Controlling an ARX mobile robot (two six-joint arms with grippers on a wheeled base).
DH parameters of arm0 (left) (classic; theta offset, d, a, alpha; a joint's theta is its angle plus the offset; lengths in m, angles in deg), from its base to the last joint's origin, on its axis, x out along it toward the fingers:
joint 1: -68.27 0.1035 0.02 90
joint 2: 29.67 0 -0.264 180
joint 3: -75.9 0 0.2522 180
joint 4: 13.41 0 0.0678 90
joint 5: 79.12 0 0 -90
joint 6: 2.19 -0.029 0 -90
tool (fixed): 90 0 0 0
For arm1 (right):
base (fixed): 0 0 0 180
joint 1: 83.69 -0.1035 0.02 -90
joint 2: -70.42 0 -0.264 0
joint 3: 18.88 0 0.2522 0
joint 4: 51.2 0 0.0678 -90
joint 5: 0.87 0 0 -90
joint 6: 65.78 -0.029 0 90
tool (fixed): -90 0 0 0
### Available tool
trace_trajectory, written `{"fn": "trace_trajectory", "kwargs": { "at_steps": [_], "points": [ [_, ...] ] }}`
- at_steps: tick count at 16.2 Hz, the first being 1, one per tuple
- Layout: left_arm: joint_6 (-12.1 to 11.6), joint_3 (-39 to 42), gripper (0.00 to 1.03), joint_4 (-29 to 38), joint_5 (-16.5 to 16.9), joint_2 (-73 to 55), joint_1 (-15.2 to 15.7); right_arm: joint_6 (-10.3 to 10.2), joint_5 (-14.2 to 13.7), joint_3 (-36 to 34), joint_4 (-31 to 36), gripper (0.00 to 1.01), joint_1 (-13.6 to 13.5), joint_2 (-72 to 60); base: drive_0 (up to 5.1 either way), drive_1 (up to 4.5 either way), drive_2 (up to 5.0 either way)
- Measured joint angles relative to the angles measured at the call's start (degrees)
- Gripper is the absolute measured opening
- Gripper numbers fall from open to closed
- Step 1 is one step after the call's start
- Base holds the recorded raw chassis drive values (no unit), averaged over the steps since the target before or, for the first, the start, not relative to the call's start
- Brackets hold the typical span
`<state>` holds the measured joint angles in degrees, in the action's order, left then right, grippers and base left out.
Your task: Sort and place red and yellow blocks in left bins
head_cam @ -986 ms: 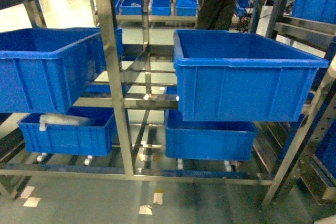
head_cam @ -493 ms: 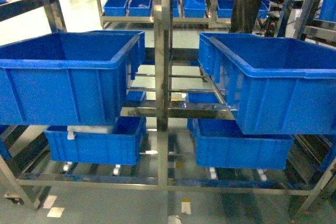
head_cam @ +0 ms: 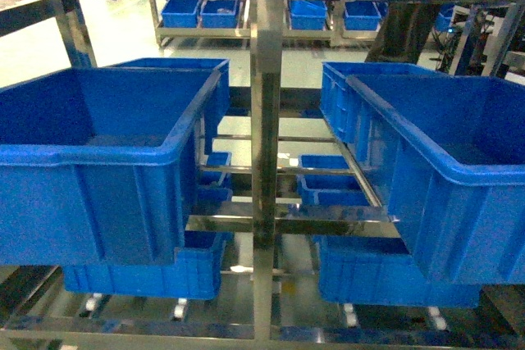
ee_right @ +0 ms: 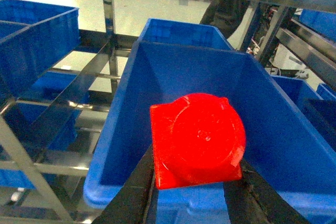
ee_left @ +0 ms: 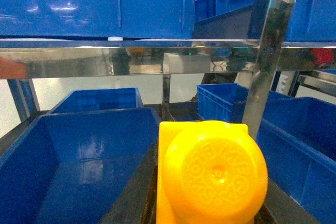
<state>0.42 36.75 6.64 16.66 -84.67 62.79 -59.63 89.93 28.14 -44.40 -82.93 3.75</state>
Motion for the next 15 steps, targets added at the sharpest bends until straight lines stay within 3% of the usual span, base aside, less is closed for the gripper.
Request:
{"fn": "trace_trajectory", "kwargs": {
  "at_steps": [10,15],
  "points": [
    [0.0,0.0,0.27,-0.1,0.0,-0.4,0.0,0.0,0.0,0.0,0.0,0.28,0.0,-0.6,-4.7,3.60,1.4],
    [0.0,0.0,0.27,-0.1,0.0,-0.3,0.0,0.0,0.0,0.0,0.1,0.28,0.0,-0.3,0.0,0.00,0.0]
  ]
}}
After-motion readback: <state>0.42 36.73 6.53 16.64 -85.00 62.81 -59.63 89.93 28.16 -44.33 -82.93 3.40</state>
